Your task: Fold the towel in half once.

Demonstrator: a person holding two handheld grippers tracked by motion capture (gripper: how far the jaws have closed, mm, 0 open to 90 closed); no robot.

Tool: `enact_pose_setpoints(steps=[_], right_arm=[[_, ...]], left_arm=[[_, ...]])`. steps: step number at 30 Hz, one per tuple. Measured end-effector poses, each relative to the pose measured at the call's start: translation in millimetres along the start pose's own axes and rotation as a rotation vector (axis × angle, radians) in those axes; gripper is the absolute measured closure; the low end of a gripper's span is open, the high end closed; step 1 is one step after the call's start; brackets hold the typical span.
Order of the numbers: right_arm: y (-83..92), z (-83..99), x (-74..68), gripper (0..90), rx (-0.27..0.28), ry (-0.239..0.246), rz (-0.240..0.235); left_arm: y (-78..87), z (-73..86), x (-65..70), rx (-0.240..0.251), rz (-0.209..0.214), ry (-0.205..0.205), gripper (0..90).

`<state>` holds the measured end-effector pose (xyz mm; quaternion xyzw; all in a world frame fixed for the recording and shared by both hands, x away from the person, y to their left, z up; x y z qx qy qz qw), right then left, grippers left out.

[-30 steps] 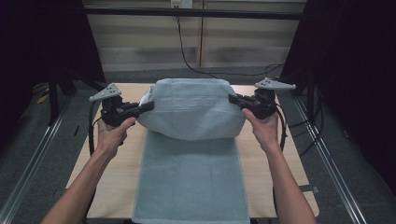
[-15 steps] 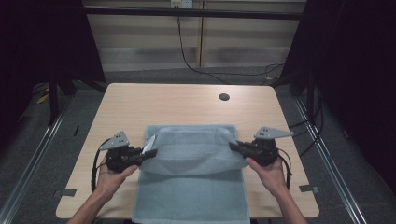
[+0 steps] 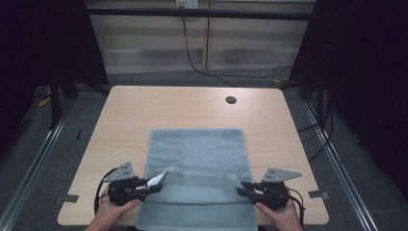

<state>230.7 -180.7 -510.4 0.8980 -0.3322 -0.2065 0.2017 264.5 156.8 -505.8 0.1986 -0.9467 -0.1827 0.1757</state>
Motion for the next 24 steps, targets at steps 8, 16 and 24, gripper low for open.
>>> enact_pose_setpoints(steps=[8, 16, 24], right_arm=[[15.5, 13.6, -19.4, 69.0, 0.006, -0.003, -0.044], [15.6, 29.5, -37.6, 68.8, -0.061, 0.028, -0.085], [13.1, 30.7, -36.3, 67.3, -0.076, 0.017, -0.097]], left_arm=[[3.1, 2.2, 0.3, -0.011, -0.005, 0.0, 57.3], [-23.9, -9.7, -54.3, -0.067, -0.134, 0.018, 41.5], [-42.0, 7.2, -53.9, -0.188, -0.16, -0.059, 50.1]])
Point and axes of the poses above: each handheld gripper's, and its own axes: y roughly backward along the jaws, z roughly out of its underside, x roughly to its right, the point moved 7 cm from there along -y, roughly forward along the jaws, and after that the axes turned 4 degrees about x, right-handed, at the moved point
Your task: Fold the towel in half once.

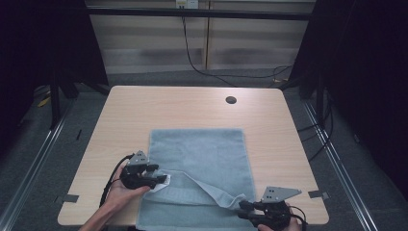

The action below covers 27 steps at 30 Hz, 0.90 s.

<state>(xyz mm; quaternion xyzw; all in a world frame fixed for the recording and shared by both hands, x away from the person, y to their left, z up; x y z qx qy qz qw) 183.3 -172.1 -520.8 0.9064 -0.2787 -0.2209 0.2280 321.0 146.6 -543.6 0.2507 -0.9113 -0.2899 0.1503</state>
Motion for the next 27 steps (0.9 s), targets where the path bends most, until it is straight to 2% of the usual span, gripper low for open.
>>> enact_pose_setpoints(steps=[1, 2, 4, 6, 9, 10, 12, 14, 16, 18, 19, 20, 21, 22, 24, 25, 26, 27], right_arm=[[-0.3, -0.1, -0.3, 66.9, -0.002, 0.002, -0.003], [-0.5, -0.1, -0.4, 66.5, -0.003, 0.002, -0.003], [-0.4, -0.3, -0.3, 66.4, -0.001, -0.002, -0.006], [0.3, -1.4, -0.7, 65.9, 0.003, -0.002, -0.002], [3.9, -5.5, -2.9, 65.2, 0.02, 0.002, -0.004], [5.8, -7.8, -4.0, 65.0, 0.027, 0.003, -0.002], [10.4, -14.0, -5.9, 64.2, 0.05, 0.009, -0.002], [15.6, -21.6, -7.1, 63.4, 0.074, 0.02, 0.005], [20.6, -30.2, -6.9, 62.6, 0.097, 0.032, 0.014], [23.5, -39.3, -4.0, 60.8, 0.125, 0.039, 0.03], [23.9, -44.4, -1.1, 60.1, 0.138, 0.043, 0.043], [23.2, -49.6, 2.5, 60.3, 0.15, 0.046, 0.047], [20.3, -54.8, 7.2, 60.2, 0.158, 0.044, 0.049], [15.0, -58.9, 13.4, 59.2, 0.153, 0.047, 0.053], [-2.7, -64.5, 31.6, 56.1, 0.106, 0.044, 0.072], [-9.6, -65.7, 37.4, 54.2, 0.094, 0.042, 0.064], [-18.9, -66.6, 44.7, 51.8, 0.078, 0.036, 0.053], [-28.2, -67.0, 52.5, 47.3, 0.06, 0.027, 0.065]], left_arm=[[1.8, -0.2, 1.9, 0.0, 0.001, -0.011, 65.7], [2.7, 0.5, 3.0, -0.006, 0.007, -0.023, 75.0], [6.0, 1.8, 6.6, -0.008, 0.031, -0.029, 80.7], [13.4, 0.1, 13.1, 0.023, 0.068, -0.03, 81.1], [32.8, -3.6, 26.6, 0.094, 0.123, -0.026, 81.0], [40.0, -5.0, 33.3, 0.125, 0.156, -0.019, 81.1], [53.5, -4.4, 45.0, 0.149, 0.19, -0.043, 81.1], [63.7, -1.3, 59.2, 0.171, 0.244, -0.061, 81.0], [70.0, 4.8, 71.3, 0.164, 0.276, -0.089, 80.9], [74.6, 11.3, 81.4, 0.162, 0.306, -0.087, 80.9], [76.4, 15.1, 85.9, 0.152, 0.323, -0.099, 80.9], [77.9, 18.7, 88.6, 0.142, 0.319, -0.108, 80.9], [79.1, 21.7, 90.8, 0.139, 0.328, -0.101, 80.8], [79.9, 25.1, 93.4, 0.13, 0.35, -0.097, 80.8], [80.8, 31.0, 94.5, 0.108, 0.342, -0.102, 80.7], [81.2, 32.8, 95.4, 0.109, 0.353, -0.095, 80.6], [81.4, 34.9, 94.1, 0.101, 0.345, -0.093, 80.6], [81.3, 36.6, 92.7, 0.098, 0.345, -0.085, 80.6]])
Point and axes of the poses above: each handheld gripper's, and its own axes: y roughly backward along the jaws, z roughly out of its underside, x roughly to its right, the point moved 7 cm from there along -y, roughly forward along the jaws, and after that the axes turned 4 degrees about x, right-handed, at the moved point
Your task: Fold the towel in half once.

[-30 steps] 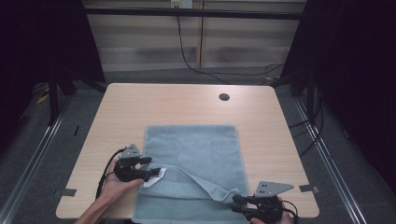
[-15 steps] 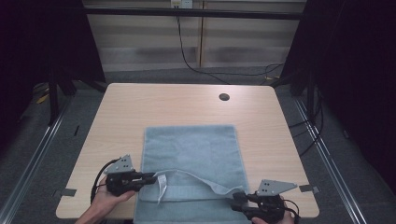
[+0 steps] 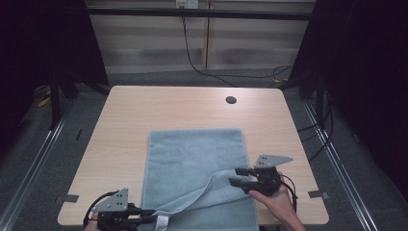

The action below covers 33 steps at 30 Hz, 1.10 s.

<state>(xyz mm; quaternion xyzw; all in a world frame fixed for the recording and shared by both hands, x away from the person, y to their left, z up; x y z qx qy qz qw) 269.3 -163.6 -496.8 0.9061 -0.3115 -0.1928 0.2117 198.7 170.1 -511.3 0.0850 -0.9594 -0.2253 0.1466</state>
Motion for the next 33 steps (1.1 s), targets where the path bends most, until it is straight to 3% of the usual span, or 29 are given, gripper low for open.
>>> enact_pose_setpoints(steps=[3, 7, 9, 11, 13, 15, 18, 24, 29, 33], right_arm=[[-24.2, 0.8, 15.3, 42.5, -0.04, 0.004, 0.011], [-41.2, 6.0, 21.6, 40.4, -0.084, -0.005, -0.014], [-46.9, 14.2, 22.4, 53.4, -0.127, -0.018, -0.014], [-46.2, 18.0, 18.5, 71.9, -0.127, -0.01, -0.025], [-37.0, 16.5, 10.1, 81.4, -0.106, -0.007, -0.053], [-21.9, 14.2, -1.1, 82.1, -0.073, 0.008, -0.064], [4.1, 17.2, -19.8, 81.1, -0.029, 0.015, -0.084], [44.7, 40.3, -48.8, 73.7, -0.01, 0.019, -0.106], [64.6, 39.8, -53.7, 68.7, 0.047, 0.01, -0.088], [59.2, 36.2, -43.5, 67.3, 0.049, -0.006, -0.072]], left_arm=[[-0.3, 3.8, -4.9, -0.006, -0.001, 0.021, 80.6], [-1.6, 4.1, -7.8, -0.01, -0.002, 0.026, 80.5], [-2.0, 3.8, -9.3, -0.009, -0.011, 0.027, 80.5], [-1.4, 3.6, -10.5, -0.01, -0.018, 0.034, 80.5], [-0.8, 3.3, -9.9, -0.001, -0.018, 0.038, 80.5], [0.5, 3.1, -8.8, 0.003, -0.02, 0.038, 80.5], [1.5, 3.0, -6.9, 0.006, -0.02, 0.041, 80.2], [6.4, 0.5, 0.1, 0.02, -0.021, 0.035, 78.9], [9.1, -3.9, 0.3, 0.05, -0.013, 0.051, 72.9], [8.9, -12.5, -5.1, 0.06, -0.019, 0.046, 66.8]])
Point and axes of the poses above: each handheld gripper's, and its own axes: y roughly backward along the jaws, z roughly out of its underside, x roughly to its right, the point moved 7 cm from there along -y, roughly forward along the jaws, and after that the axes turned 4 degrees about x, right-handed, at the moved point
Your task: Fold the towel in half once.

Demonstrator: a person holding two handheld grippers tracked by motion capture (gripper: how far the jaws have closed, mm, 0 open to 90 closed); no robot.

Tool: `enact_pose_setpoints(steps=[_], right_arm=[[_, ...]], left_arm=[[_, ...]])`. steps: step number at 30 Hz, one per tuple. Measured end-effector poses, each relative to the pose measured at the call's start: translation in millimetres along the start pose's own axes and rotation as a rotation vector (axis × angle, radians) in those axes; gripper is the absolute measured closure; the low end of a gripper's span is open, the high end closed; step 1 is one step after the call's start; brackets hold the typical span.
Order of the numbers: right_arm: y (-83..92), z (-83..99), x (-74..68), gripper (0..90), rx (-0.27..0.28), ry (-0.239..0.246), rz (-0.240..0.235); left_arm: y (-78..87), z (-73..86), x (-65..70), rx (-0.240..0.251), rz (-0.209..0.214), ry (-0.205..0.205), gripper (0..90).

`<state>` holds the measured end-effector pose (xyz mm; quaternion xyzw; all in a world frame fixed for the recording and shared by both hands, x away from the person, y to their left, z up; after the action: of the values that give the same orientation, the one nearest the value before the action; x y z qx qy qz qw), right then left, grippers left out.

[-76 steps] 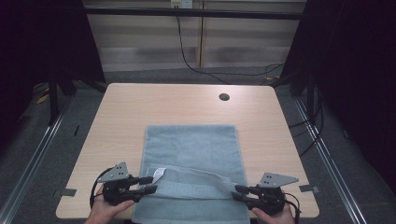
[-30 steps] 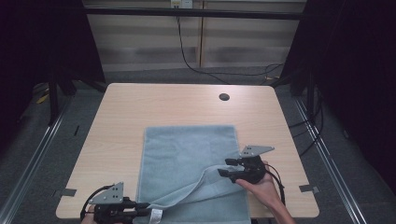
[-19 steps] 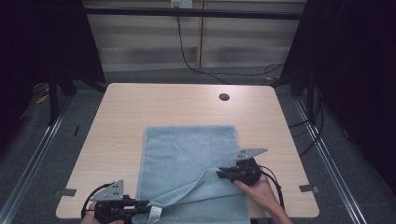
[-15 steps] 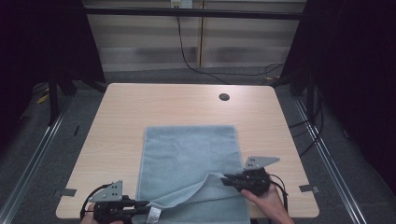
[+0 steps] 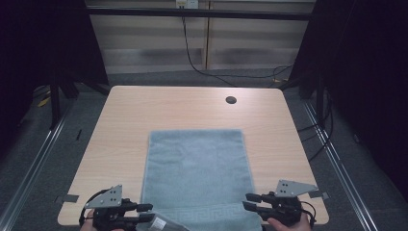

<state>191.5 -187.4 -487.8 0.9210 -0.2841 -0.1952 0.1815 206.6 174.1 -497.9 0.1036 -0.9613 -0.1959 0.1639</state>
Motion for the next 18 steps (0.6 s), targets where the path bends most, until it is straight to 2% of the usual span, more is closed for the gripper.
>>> enact_pose_setpoints(steps=[6, 7, 9, 13, 15, 18], right_arm=[[-28.4, -8.4, 26.3, 64.6, -0.03, -0.011, 0.026], [-33.2, -10.5, 31.2, 64.6, -0.034, -0.015, 0.023], [-42.3, -14.4, 41.6, 64.1, -0.042, -0.009, 0.041], [-59.5, -20.6, 62.6, 62.0, -0.056, -0.033, 0.074], [-67.1, -23.9, 72.2, 60.5, -0.059, -0.042, 0.091], [-79.2, -27.4, 84.6, 58.7, -0.083, -0.047, 0.101]], left_arm=[[-8.7, -20.9, -25.5, 0.036, -0.052, 0.013, 62.2], [-11.2, -23.1, -31.7, 0.04, -0.063, 0.026, 62.4], [-16.8, -23.7, -47.1, 0.024, -0.101, 0.055, 62.8], [-28.5, -22.5, -77.2, -0.032, -0.164, 0.071, 63.4], [-32.7, -25.8, -94.2, -0.037, -0.216, 0.081, 63.5], [-41.0, -32.9, -115.2, -0.049, -0.252, 0.099, 63.0]])
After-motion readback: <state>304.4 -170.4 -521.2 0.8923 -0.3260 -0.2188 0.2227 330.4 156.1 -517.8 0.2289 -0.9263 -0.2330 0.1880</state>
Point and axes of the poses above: each handheld gripper's, and its own axes: y roughly backward along the jaws, z roughly out of its underside, x roughly to its right, the point moved 7 cm from there along -y, roughly forward along the jaws, and after that the axes turned 4 degrees about x, right-handed, at the moved point
